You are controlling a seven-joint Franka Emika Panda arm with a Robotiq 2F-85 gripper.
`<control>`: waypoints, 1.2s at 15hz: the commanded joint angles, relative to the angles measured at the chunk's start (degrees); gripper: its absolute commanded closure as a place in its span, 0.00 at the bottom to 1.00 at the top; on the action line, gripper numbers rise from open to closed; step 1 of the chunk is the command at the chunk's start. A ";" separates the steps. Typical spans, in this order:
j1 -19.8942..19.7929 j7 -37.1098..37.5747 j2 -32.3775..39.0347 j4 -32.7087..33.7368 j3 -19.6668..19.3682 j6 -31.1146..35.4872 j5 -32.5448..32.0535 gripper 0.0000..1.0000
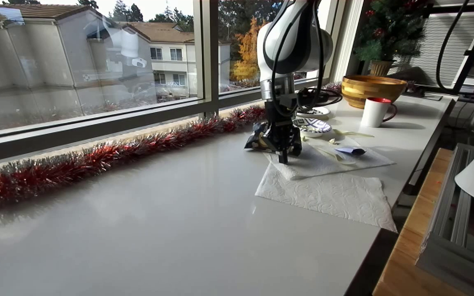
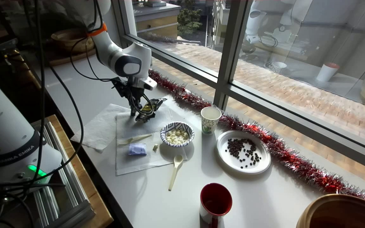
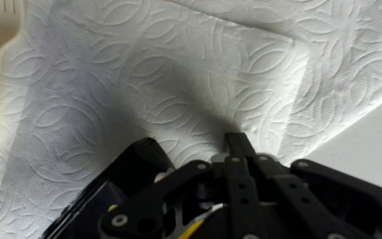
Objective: Move one white napkin to the left.
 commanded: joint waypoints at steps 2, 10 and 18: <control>2.99 -0.21 5.20 4.45 -0.50 1.51 -2.95 1.00; 7.90 -0.26 7.83 10.54 -0.84 -0.30 -9.80 1.00; 11.57 -3.27 9.48 13.63 0.24 -1.89 -15.98 1.00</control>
